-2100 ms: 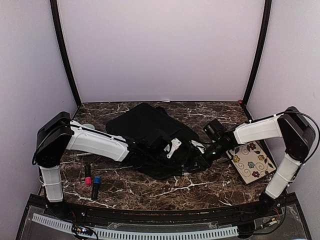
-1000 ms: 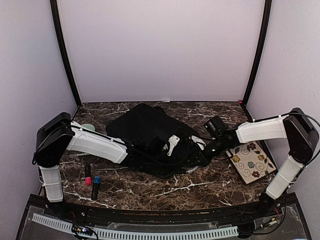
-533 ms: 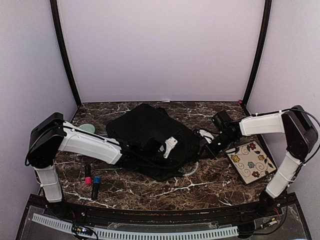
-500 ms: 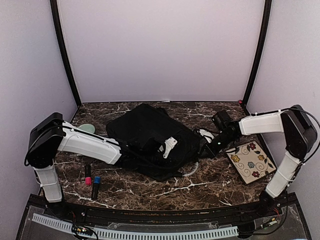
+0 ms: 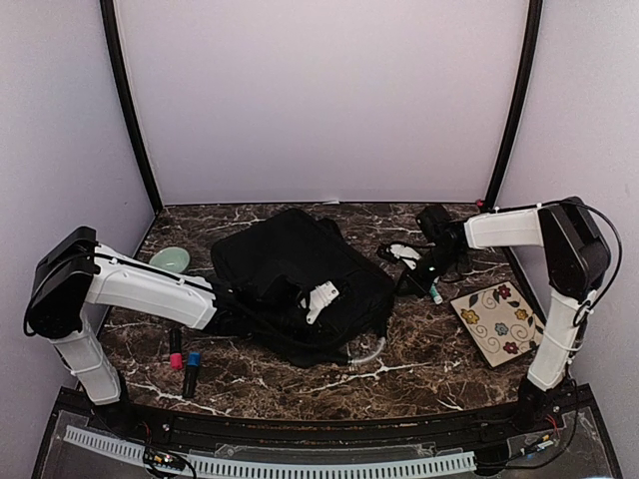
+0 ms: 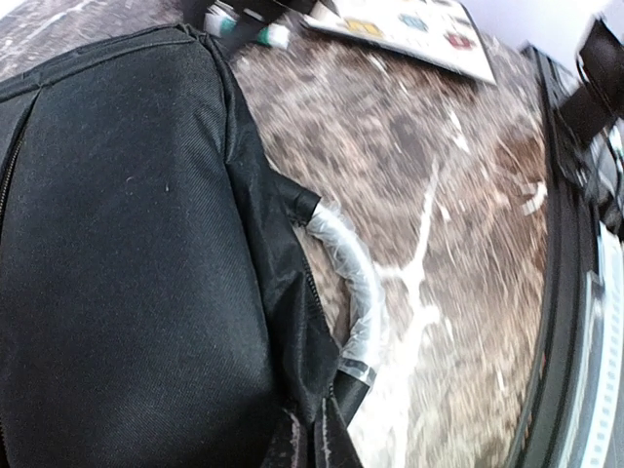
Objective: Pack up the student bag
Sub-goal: Zip the student bag into the largest pocket of the bag, then place the largest pocket of the bag in the student bag.
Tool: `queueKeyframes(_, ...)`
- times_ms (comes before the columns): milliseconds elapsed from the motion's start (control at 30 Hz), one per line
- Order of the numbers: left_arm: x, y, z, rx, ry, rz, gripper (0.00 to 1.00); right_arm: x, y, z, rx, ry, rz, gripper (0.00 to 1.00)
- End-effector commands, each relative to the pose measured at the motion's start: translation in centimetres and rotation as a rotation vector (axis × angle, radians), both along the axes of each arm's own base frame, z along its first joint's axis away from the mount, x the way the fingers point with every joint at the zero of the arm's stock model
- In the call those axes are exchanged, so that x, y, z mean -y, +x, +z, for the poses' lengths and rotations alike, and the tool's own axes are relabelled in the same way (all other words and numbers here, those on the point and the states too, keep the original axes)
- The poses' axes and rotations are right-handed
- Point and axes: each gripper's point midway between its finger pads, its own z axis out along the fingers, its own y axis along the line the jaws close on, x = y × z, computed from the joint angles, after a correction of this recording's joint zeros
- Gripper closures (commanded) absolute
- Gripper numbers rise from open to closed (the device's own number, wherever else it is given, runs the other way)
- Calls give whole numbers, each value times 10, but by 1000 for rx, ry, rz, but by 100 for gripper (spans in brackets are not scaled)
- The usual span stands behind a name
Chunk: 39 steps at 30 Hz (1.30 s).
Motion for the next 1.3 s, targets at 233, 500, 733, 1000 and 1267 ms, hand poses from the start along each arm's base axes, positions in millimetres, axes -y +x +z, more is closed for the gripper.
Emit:
queueKeyframes(233,-33,-55,-15,-51,127,-175,100,19,42,10,171,-86,46,100)
queueKeyframes(500,-36,-61,-20,44,198,-232,100,5,96,-7,190,-124,19,100)
queueKeyframes(733,-35,-61,-21,65,216,-235,100,-4,125,-7,205,-127,-7,100)
queueKeyframes(1000,-37,-56,-19,78,218,-205,100,0,116,-1,207,-115,-22,98)
queueKeyframes(1267,-36,-45,19,112,172,-129,56,9,91,50,254,-56,-80,68)
